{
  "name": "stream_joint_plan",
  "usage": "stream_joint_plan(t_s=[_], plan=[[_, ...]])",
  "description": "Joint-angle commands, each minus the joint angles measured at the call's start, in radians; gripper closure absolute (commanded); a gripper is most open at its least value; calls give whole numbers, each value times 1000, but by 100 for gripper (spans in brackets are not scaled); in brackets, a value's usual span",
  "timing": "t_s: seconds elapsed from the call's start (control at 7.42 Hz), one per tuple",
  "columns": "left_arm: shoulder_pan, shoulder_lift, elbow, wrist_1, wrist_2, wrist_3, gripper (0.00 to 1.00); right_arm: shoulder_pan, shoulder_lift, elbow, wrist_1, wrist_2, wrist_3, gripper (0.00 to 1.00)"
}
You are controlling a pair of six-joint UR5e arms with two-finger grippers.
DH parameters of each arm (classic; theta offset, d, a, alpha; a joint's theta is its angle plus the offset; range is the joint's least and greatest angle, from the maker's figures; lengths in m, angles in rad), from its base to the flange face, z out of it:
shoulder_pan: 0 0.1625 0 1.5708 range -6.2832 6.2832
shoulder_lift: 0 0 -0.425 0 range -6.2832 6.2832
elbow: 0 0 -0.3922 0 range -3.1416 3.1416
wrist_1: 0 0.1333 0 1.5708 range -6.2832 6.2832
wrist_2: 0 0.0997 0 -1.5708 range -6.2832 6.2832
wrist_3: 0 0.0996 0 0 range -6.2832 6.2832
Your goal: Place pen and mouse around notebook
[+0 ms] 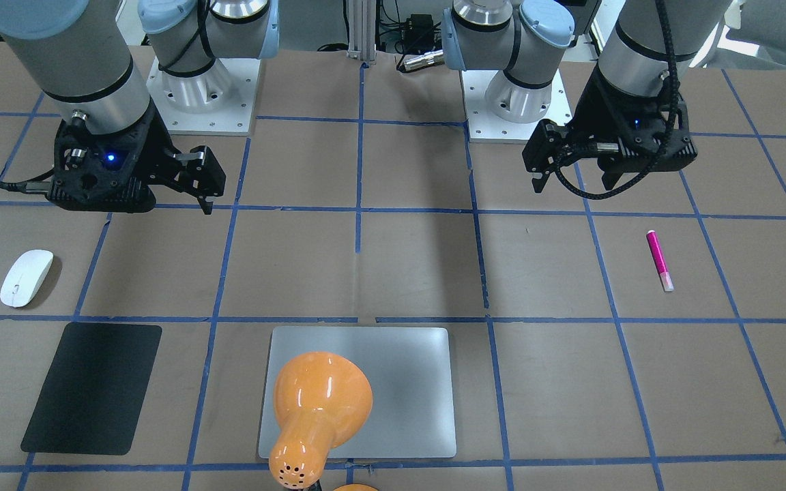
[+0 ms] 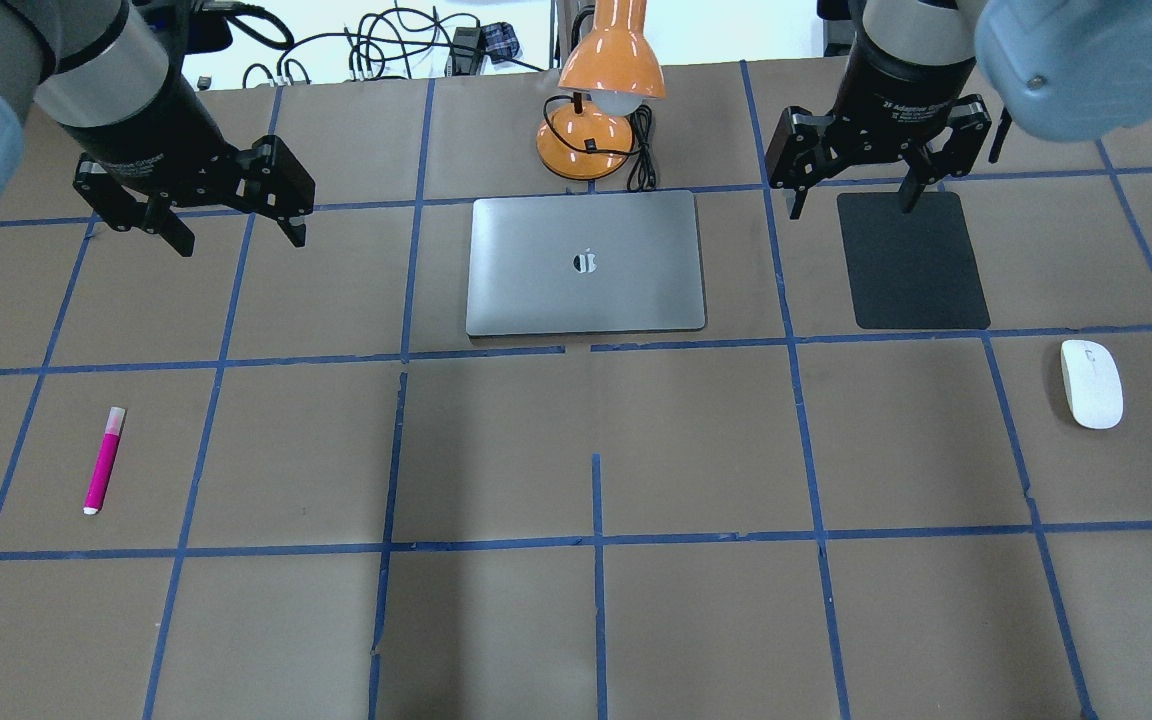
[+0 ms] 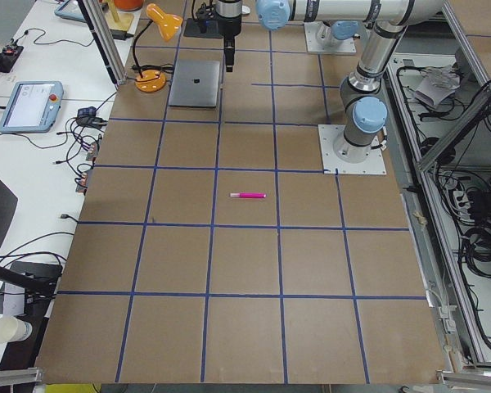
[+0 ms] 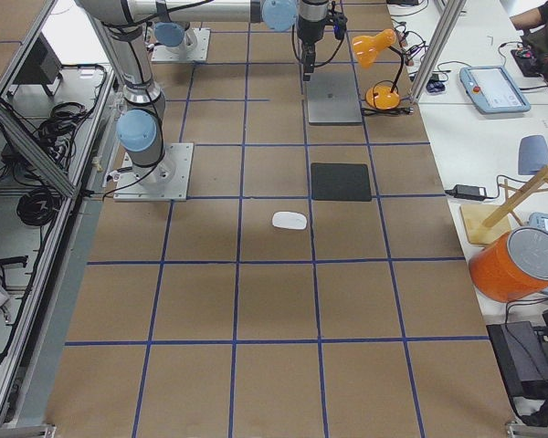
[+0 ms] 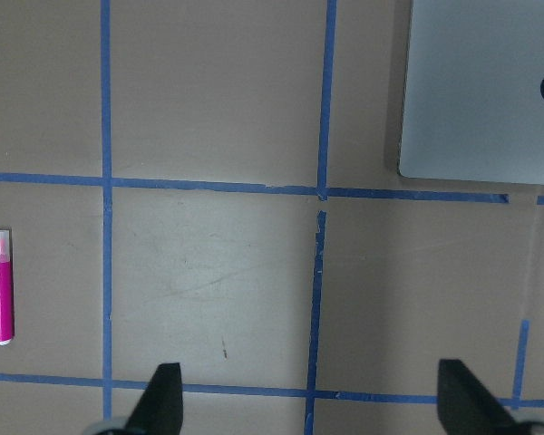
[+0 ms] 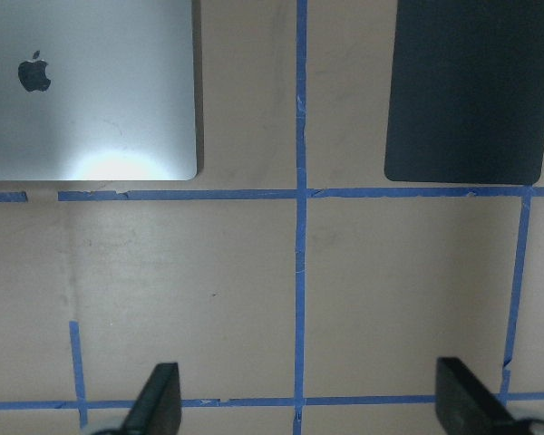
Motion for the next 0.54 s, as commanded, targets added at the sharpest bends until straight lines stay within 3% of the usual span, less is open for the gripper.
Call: stream_joint_plan(t_s=[0.0,0.13,0.4], plan=[[0,-1,1,0,0,0,0,-121,6,47,-12,-2,-112,0],[2,-1,1,0,0,0,0,-237,7,108,-38,0,-205,0],[3,-1,3,0,0,0,0,-440,13,288,-372,-17,-522,0]])
